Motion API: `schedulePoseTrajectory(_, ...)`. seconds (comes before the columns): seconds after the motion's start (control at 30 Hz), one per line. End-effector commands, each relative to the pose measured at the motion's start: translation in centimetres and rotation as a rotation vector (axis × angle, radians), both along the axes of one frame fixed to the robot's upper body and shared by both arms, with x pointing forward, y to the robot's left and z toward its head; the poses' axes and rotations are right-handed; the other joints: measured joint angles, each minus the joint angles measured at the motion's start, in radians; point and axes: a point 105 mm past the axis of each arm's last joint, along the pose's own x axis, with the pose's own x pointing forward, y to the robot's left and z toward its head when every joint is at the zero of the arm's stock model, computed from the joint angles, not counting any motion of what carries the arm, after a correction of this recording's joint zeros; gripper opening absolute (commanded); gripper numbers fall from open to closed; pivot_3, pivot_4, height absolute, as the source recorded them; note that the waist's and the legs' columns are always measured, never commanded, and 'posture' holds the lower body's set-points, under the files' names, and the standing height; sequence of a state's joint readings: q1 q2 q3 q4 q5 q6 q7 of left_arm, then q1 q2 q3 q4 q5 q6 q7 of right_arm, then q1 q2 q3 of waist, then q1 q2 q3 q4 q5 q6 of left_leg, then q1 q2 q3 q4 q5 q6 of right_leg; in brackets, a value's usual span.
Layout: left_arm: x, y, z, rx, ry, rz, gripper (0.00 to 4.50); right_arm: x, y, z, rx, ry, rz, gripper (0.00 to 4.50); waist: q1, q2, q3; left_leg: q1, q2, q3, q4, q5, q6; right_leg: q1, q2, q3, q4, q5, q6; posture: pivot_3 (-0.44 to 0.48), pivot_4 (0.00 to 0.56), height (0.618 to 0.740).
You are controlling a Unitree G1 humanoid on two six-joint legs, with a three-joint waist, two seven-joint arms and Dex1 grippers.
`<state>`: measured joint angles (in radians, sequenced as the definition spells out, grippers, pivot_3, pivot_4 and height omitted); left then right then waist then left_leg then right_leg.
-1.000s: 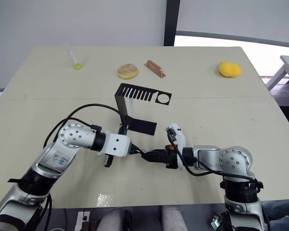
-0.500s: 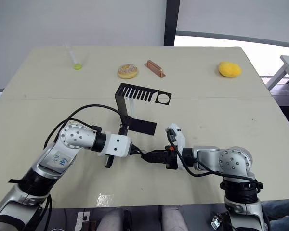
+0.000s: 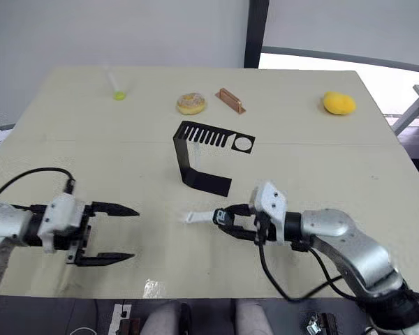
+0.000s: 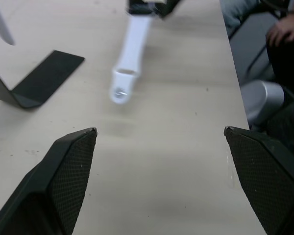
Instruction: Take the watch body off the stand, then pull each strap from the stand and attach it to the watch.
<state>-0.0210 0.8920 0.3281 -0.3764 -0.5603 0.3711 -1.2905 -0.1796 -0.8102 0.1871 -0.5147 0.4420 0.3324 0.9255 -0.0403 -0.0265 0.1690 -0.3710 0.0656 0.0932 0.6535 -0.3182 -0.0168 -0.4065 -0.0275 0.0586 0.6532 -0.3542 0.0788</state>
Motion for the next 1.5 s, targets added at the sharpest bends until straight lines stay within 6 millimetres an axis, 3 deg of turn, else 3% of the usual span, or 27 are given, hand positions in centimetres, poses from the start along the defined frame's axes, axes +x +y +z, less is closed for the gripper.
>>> schedulePoseTrajectory(0.03, -0.5, -0.1, 1.3, -0.099, 0.013, 0.026, 4.50, -0.7, -0.6, 0.3, -0.031, -0.185, 0.093, 1.51, -0.001, 0.000, 0.000, 0.000, 0.000, 0.000, 0.000, 0.000, 0.000, 0.000, 0.000, 0.000, 0.000, 0.000, 0.000, 0.000, 0.150, 0.740)
schedulePoseTrajectory(0.17, -1.4, -0.6, 0.7, -0.106, 0.030, -0.009, 4.50, -0.7, -1.1, -0.2, -0.050, -0.247, 0.121, 1.51, -0.009, 0.000, 0.000, 0.002, 0.001, 0.001, 0.000, 0.002, -0.004, 0.000, 0.001, 0.001, 0.002, 0.000, 0.000, 0.000, 0.150, 0.740)
schedulePoseTrajectory(0.37, -1.6, -1.0, 1.2, -0.070, 0.001, -0.068, 4.50, -0.3, 3.3, 1.0, 0.075, -0.167, 0.184, 1.51, -0.018, 0.000, 0.000, 0.004, 0.002, 0.001, 0.000, 0.002, -0.004, 0.000, 0.001, 0.001, 0.006, -0.001, -0.002, 0.000, 0.150, 0.740)
schedulePoseTrajectory(0.5, -1.4, -0.7, 1.6, -0.055, 0.001, -0.069, 4.50, 2.2, 6.0, -1.2, -0.031, -0.110, 0.170, 1.51, -0.019, 0.000, 0.000, 0.003, 0.002, 0.001, 0.001, 0.003, -0.005, -0.002, 0.001, 0.001, 0.008, -0.001, -0.003, 0.000, 0.150, 0.740)
schedulePoseTrajectory(0.73, -1.3, -0.3, 0.6, 0.013, 0.017, -0.047, 4.50, 3.6, 6.0, -3.9, -0.159, -0.100, 0.187, 1.51, -0.016, 0.000, 0.000, 0.001, 0.001, 0.002, 0.005, 0.003, -0.005, -0.002, -0.001, 0.000, 0.008, -0.001, -0.003, 0.000, 0.150, 0.740)
schedulePoseTrajectory(0.97, -1.4, -0.4, 0.7, -0.004, 0.021, -0.039, 4.50, 4.0, 5.7, -4.3, -0.145, -0.056, 0.212, 1.51, -0.020, 0.000, 0.000, 0.001, 0.002, 0.002, 0.004, 0.003, -0.006, -0.002, 0.001, 0.000, 0.008, -0.001, -0.003, 0.000, 0.150, 0.740)
schedulePoseTrajectory(1.0, -1.4, -0.4, 0.6, 0.001, 0.020, -0.040, 4.50, 4.1, 5.6, -4.3, -0.148, -0.059, 0.215, 2.01, -0.019, 0.000, 0.000, 0.001, 0.002, 0.002, 0.004, 0.003, -0.006, -0.002, 0.001, 0.000, 0.008, -0.001, -0.003, 0.000, 0.150, 0.740)
schedulePoseTrajectory(1.17, -1.5, -0.5, 0.5, 0.010, 0.019, -0.045, 4.50, 4.7, 4.6, -3.4, -0.143, -0.094, 0.217, 4.43, -0.019, 0.000, 0.000, 0.001, 0.002, 0.002, 0.005, 0.003, -0.006, -0.002, 0.000, 0.000, 0.009, -0.001, -0.003, 0.000, 0.150, 0.740)
schedulePoseTrajectory(1.33, -1.3, 1.0, 0.6, 0.011, -0.006, 0.036, 4.50, 4.5, -0.6, 0.1, -0.029, -0.136, 0.094, 4.48, -0.013, 0.000, 0.000, 0.001, 0.001, 0.001, 0.005, 0.003, -0.005, -0.002, -0.001, 0.000, 0.008, -0.001, -0.003, 0.000, 0.150, 0.740)
schedulePoseTrajectory(1.43, -0.9, 2.3, 0.5, -0.002, -0.034, 0.124, 4.50, 4.4, -4.4, 1.1, 0.031, -0.172, -0.021, 4.48, -0.012, 0.000, 0.000, 0.002, 0.001, 0.001, 0.005, 0.001, -0.003, 0.000, -0.001, -0.001, 0.007, -0.001, -0.003, 0.000, 0.150, 0.740)
schedulePoseTrajectory(1.5, -0.8, 3.0, 0.3, -0.011, -0.048, 0.167, 4.50, 4.1, -5.9, 1.2, 0.034, -0.207, -0.057, 4.48, -0.014, 0.000, 0.000, 0.003, 0.001, 0.001, 0.005, 0.000, -0.001, 0.001, -0.001, -0.001, 0.007, -0.001, -0.003, 0.000, 0.150, 0.740)
